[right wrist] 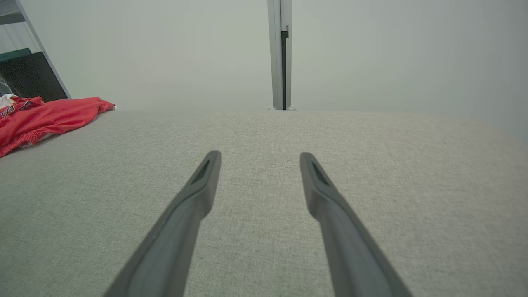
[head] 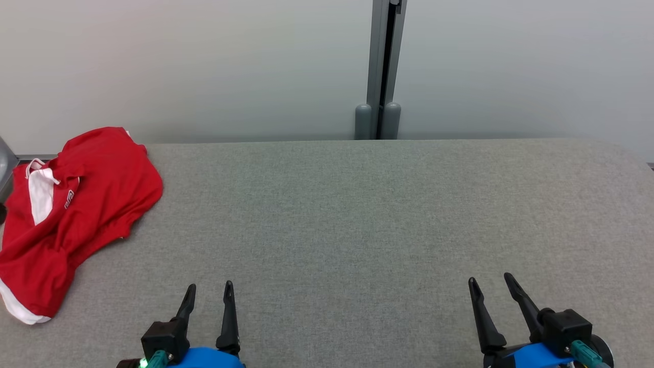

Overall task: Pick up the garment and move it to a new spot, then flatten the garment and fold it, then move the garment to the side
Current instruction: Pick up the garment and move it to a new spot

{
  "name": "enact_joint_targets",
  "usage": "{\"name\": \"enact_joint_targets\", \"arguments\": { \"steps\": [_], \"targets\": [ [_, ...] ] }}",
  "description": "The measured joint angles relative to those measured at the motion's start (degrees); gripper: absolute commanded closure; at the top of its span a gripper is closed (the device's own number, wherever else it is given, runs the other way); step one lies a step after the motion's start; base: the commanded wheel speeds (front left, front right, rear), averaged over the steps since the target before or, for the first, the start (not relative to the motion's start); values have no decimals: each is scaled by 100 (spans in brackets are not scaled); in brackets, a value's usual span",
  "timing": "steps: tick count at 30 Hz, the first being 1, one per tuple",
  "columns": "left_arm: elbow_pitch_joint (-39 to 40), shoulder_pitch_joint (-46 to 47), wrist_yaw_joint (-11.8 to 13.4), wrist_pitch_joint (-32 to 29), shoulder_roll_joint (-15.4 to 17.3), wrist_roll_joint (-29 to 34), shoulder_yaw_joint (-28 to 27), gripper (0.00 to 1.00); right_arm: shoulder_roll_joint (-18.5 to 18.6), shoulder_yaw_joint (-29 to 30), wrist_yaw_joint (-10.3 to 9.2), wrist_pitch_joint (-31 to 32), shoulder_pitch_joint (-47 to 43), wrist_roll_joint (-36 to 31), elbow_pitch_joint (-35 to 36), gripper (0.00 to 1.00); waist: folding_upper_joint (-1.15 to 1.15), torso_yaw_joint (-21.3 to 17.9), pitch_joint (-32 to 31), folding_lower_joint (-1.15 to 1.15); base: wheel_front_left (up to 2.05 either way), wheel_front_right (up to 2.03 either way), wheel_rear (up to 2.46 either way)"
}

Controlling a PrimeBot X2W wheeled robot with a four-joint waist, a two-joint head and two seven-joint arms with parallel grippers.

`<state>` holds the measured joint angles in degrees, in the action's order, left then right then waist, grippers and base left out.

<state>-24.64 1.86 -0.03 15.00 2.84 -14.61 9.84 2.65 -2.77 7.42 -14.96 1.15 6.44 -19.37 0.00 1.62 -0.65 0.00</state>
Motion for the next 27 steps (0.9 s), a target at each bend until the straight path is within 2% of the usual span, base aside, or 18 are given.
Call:
{"name": "enact_joint_targets", "arguments": {
  "steps": [5,9,27],
  "targets": [
    [-13,44,-12,0,-1,8,22,0,2,15,-1,0,-3,1,-8,0,0,100,-16,0,0,0,0],
    [5,71,-38,0,0,54,44,0,4,19,0,-1,-14,20,21,0,0,338,-48,0,0,0,0],
    [167,149,-42,7,86,281,-277,0,3,-171,1,-1,114,118,56,0,0,2332,15,0,0,0,0]
  ]
}}
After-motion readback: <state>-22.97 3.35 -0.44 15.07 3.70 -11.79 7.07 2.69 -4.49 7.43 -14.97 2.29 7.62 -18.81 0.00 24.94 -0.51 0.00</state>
